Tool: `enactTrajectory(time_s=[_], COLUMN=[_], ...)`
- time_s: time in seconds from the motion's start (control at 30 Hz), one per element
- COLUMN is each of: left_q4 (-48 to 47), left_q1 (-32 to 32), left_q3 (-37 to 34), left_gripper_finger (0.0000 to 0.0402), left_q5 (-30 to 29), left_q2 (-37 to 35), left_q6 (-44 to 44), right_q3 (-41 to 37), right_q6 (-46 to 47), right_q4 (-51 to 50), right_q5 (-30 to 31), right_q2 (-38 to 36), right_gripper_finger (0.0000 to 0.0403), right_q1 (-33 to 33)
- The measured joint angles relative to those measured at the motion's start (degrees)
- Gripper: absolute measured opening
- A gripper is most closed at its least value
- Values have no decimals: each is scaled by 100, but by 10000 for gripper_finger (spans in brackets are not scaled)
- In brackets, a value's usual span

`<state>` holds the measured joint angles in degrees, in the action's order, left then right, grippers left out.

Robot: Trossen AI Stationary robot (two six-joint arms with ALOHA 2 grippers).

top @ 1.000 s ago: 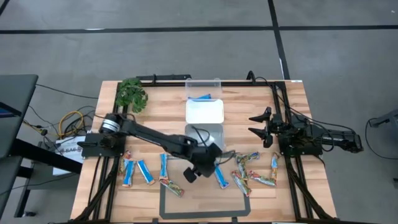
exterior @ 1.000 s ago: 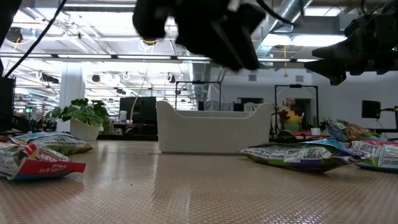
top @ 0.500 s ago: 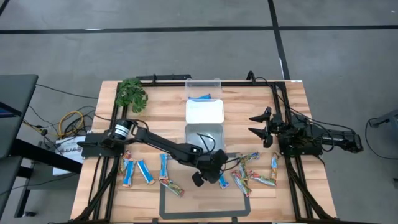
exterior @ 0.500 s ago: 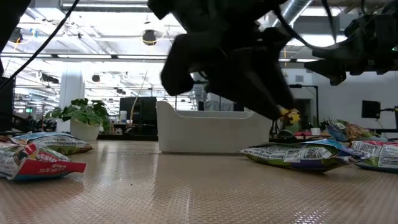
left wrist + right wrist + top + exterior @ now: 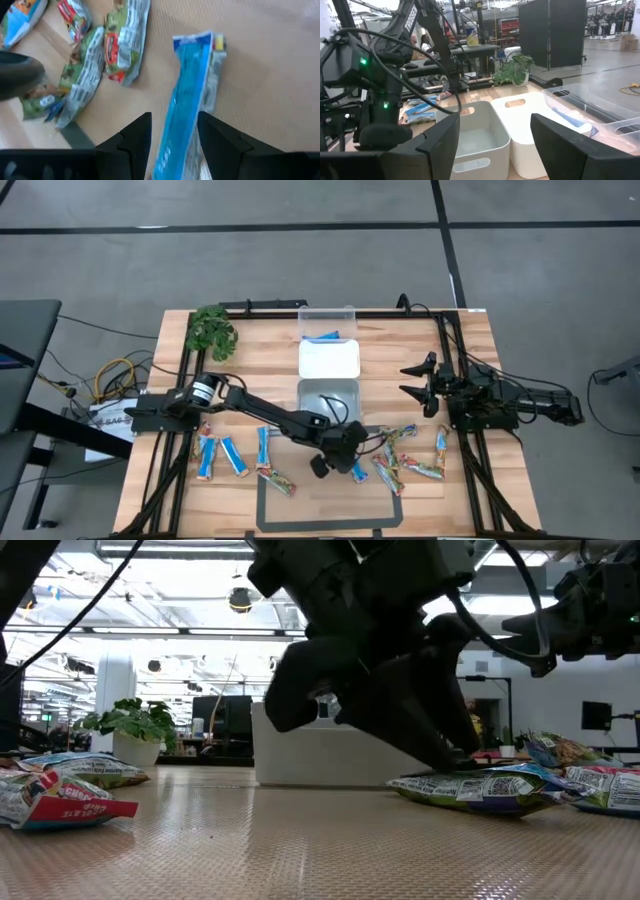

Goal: Pick and place Granola Bars by type
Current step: Put the blue granola bar into the transparent bin

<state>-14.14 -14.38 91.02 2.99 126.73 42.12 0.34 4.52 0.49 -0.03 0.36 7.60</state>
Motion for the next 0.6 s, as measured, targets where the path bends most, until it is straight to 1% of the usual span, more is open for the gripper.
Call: enactTrajectory(time_s=[0.07, 0.17, 0.4, 0.5, 0.6], left_q4=[-128, -39, -61, -92, -144], left_q1=[0, -4, 8, 16, 16], left_q3=[-5, -4, -4, -2, -2], left_gripper_finger=[154, 154, 150, 133, 100], left_q5=[19, 18, -1, -29, -26], left_q2=[61, 176, 180, 180, 180], left_q6=[-133, -170, -199, -264, -285], right_q3=[0, 0, 0, 0, 0], right_q6=[1, 0, 0, 0, -1], right_q4=[0, 2, 0, -1, 0], right_q5=[0, 0, 0, 0, 0], right_q2=[0, -4, 0, -1, 0], right_gripper_finger=[240, 240, 240, 240, 240], right_q1=[-2, 0, 0, 0, 0])
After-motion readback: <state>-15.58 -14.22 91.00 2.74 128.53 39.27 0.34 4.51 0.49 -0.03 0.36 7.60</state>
